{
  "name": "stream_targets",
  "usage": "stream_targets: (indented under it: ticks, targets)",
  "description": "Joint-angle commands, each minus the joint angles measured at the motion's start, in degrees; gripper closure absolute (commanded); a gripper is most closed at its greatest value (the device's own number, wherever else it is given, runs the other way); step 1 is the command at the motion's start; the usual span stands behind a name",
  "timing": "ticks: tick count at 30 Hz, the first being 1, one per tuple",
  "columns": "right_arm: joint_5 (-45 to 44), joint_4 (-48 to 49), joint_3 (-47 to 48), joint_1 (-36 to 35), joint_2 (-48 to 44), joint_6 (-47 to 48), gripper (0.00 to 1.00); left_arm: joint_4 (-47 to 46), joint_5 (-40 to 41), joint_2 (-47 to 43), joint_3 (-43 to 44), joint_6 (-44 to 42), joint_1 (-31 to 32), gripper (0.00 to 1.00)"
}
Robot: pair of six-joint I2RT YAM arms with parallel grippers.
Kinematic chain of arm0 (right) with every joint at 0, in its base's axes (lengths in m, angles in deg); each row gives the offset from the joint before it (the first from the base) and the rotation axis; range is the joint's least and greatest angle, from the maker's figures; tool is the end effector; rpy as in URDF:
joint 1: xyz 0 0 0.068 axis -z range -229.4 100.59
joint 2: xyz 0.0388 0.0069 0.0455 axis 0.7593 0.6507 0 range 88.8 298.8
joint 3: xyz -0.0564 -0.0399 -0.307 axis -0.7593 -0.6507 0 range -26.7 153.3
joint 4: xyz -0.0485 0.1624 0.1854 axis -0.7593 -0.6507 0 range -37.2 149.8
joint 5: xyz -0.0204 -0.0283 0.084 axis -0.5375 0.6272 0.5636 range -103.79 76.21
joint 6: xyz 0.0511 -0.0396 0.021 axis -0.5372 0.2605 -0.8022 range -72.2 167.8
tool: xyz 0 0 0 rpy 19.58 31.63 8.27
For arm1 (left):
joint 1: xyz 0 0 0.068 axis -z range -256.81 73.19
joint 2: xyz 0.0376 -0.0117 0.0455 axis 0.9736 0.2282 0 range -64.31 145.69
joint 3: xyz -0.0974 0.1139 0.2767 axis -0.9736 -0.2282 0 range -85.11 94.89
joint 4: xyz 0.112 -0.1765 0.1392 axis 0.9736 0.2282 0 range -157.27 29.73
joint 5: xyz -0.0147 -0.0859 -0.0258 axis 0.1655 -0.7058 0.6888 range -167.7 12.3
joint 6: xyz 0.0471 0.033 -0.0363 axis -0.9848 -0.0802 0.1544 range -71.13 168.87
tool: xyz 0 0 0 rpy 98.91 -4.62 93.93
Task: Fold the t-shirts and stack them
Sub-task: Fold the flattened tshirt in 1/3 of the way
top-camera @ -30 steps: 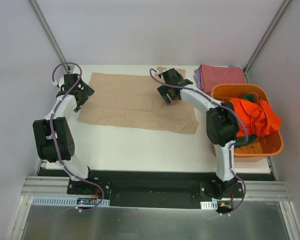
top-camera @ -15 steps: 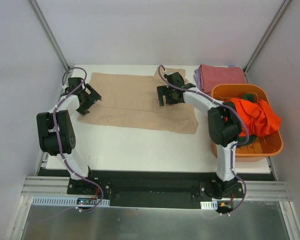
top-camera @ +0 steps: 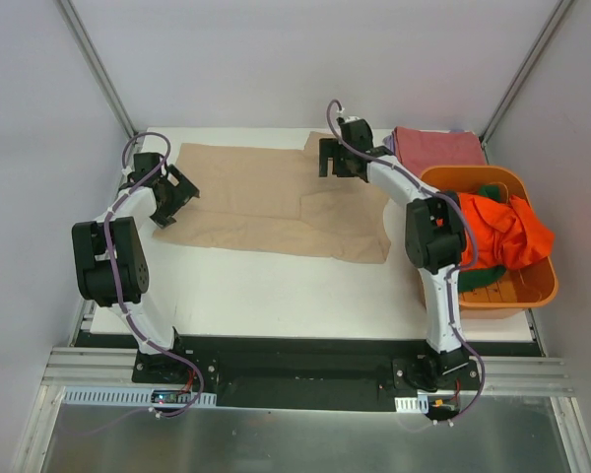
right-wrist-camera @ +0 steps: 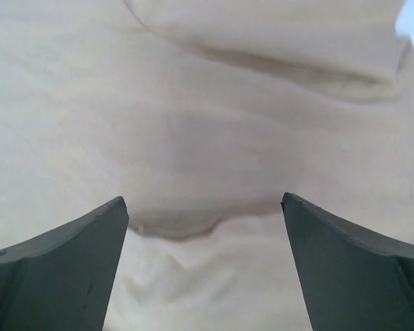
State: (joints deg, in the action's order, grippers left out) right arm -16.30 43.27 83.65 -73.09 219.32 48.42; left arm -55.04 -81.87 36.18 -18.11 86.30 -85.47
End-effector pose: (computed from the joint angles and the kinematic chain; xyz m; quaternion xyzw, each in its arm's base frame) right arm 0.5165 0.2241 0.2458 -0.1785 0.8756 0.0705 0.4433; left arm 0.3899 0.0554 0.2444 -0.3497 0.8571 -0.1262 0.3565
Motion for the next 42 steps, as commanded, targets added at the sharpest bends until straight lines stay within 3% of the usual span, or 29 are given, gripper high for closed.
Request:
stream_targets:
  ticks: [1,6,11,17,25,42]
  targets:
    - [1.00,1.06,-12.46,-0.75,-12.27,0.53,0.04,-0.80,-2.86,0.23,1.99,-0.43,-0.04,0.01]
    - [1.89,5.11,-31.39,-4.78,-24.94,-2.82,0.04,-1.94,-5.68,-0.12,2.34,2.03,1.28,0.01]
    - [-0.22,1.78,-36.33,-9.10,-27.07,-5.27,0.04,-1.95,-5.07,3.74,2.96,3.35,1.99,0.01]
    - [-2.69,-2.89,-41.86,-9.54,-28.38,-8.70,0.04,-1.77,-2.17,3.05,-3.18,5.89,0.41,0.01]
    - [4.52,0.19,-53.65,-10.06,-33.39,-11.70,0.04,-1.77,-0.58,-5.12,-15.40,10.29,-2.06,0.01]
    - [3.82,1.06,-70.79,-18.15,-49.30,-19.69,0.04,4.02,3.72,-32.09,-38.34,13.72,-2.06,0.01]
